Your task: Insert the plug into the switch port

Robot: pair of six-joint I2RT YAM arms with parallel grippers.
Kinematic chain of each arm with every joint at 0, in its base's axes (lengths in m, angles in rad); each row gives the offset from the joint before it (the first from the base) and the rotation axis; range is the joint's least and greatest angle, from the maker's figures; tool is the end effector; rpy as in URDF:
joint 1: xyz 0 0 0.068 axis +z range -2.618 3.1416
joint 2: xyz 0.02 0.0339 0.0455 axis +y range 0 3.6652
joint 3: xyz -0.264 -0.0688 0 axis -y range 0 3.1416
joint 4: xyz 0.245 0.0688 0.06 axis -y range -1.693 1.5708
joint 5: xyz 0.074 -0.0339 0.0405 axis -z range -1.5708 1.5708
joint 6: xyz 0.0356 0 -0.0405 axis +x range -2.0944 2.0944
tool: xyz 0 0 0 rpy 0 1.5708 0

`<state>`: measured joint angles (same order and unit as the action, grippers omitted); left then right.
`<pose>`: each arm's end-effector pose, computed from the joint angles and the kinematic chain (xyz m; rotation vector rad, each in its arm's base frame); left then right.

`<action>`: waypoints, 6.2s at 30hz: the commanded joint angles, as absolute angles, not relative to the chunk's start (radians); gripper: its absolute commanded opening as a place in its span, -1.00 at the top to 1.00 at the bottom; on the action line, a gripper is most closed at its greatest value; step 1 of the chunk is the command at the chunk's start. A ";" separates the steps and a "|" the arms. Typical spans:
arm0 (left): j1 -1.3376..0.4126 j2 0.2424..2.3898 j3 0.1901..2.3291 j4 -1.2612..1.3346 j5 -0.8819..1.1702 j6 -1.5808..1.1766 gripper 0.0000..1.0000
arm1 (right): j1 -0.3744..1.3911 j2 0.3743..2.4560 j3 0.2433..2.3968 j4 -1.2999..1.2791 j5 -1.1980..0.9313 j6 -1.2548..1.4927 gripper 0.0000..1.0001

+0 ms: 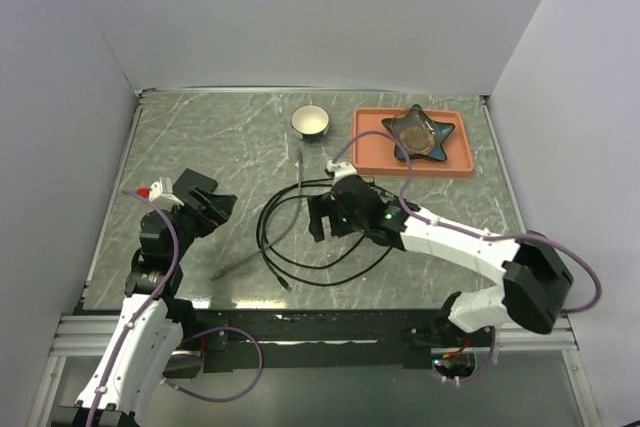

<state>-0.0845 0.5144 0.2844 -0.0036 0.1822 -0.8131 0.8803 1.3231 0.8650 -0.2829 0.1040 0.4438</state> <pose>0.1474 -0.0190 0.2207 -0.5400 1.7947 -0.7946 0.1826 0.2153 0.2411 -0.4603 2.3266 0.5447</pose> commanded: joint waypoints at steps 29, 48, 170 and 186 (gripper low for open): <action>-0.084 0.614 0.365 -0.040 0.304 -0.792 -0.92 | 0.716 2.189 1.817 -0.478 0.116 0.426 0.02; -0.084 0.611 0.370 -0.043 0.308 -0.793 -0.92 | 0.703 2.310 1.873 -0.488 0.109 0.428 0.35; -0.086 0.483 0.126 0.591 0.678 -0.960 0.04 | 0.900 1.388 1.081 -0.147 -0.518 -0.006 1.00; -0.087 0.491 0.095 0.729 0.698 -1.037 0.14 | 0.900 1.424 1.092 -0.152 -0.575 -0.003 1.00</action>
<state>-0.0845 0.4881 0.1005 0.6327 0.6704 -1.0088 0.8925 1.4277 1.0855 -0.1860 -0.5423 -0.0116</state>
